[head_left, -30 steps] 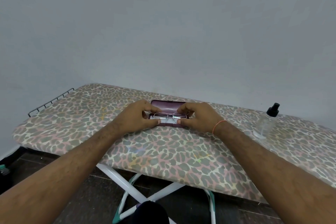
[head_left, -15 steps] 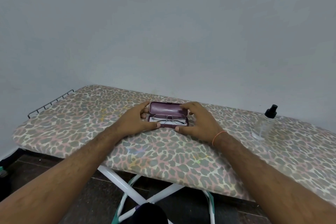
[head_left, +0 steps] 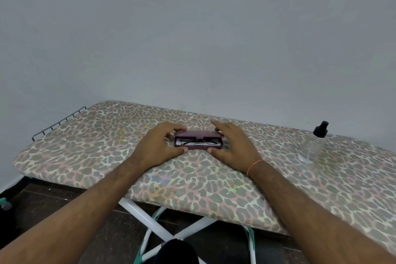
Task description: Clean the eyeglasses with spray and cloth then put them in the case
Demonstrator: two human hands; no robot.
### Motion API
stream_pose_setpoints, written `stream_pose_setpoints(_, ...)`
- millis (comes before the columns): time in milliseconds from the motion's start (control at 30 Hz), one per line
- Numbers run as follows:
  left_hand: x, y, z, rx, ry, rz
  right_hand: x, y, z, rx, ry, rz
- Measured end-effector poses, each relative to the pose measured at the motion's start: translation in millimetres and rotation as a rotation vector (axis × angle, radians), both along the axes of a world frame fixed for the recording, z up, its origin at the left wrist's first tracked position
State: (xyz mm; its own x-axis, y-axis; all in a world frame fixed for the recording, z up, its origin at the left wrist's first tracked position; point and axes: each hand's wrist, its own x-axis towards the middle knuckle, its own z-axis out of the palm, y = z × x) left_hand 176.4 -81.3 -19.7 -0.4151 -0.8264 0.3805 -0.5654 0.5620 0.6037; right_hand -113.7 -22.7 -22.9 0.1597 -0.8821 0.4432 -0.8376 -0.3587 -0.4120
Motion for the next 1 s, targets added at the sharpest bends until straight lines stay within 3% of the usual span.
stream_pose_setpoints(233,-6.5,13.0,2.6,-0.308,-0.315,-0.050,5.0,7.6,-3.4,-0.090,0.153,0.048)
stream_pose_setpoints(433,-10.6,23.2,6.9,-0.243,-0.480,-0.054,7.6,8.6,-4.4,-0.072,0.201,0.016)
stream_pose_setpoints(1000,-9.1,31.0,5.9,-0.256,-0.449,-0.039,13.2,19.7,2.7,0.058,0.212,-0.005)
